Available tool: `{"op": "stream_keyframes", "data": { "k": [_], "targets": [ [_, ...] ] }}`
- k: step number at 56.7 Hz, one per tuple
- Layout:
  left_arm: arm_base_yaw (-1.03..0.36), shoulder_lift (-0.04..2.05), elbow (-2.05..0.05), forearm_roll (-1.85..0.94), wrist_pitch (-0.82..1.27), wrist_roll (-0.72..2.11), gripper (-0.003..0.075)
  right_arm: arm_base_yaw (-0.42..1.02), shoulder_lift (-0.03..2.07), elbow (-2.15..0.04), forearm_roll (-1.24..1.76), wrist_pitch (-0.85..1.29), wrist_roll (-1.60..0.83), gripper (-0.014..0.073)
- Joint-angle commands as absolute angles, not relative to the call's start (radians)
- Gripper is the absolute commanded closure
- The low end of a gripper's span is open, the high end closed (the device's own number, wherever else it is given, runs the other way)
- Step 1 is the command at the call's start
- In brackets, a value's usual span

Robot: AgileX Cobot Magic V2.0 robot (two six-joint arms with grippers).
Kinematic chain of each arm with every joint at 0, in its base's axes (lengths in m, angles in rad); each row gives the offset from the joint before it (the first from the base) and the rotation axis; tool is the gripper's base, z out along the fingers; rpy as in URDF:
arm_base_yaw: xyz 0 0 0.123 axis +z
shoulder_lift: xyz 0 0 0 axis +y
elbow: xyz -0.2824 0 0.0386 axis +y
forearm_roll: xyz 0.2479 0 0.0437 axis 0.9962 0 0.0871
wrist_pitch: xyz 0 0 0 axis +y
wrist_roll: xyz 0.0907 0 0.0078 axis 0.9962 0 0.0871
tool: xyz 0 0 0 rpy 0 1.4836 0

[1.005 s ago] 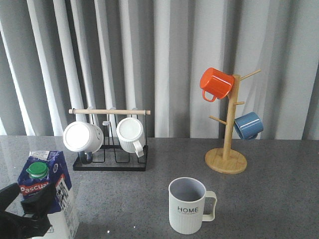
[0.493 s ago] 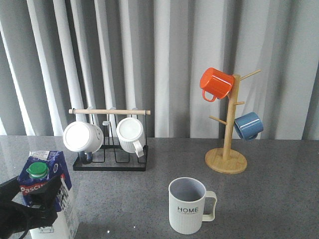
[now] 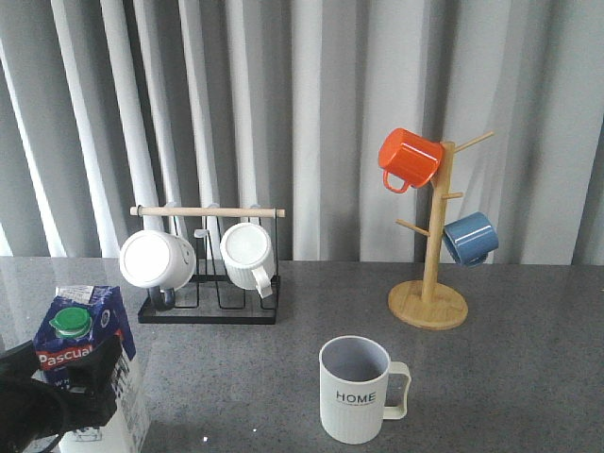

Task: Place milk next to cup
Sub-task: 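Lift the milk carton with the left gripper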

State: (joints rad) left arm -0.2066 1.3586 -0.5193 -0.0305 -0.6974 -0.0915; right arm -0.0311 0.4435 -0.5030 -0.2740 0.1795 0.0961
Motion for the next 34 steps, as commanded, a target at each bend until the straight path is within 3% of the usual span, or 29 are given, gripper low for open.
{"op": "stream_keyframes", "data": {
  "k": [1, 34],
  "targets": [
    [-0.211, 1.343, -0.548, -0.040, -0.780, -0.090, 0.0163, -0.037, 0.448, -0.529, -0.286, 0.108, 0.093, 0.0599],
    [-0.211, 1.379, -0.595, -0.040, -0.797, -0.066, 0.0163, -0.037, 0.448, -0.529, -0.286, 0.108, 0.093, 0.0599]
  ]
}}
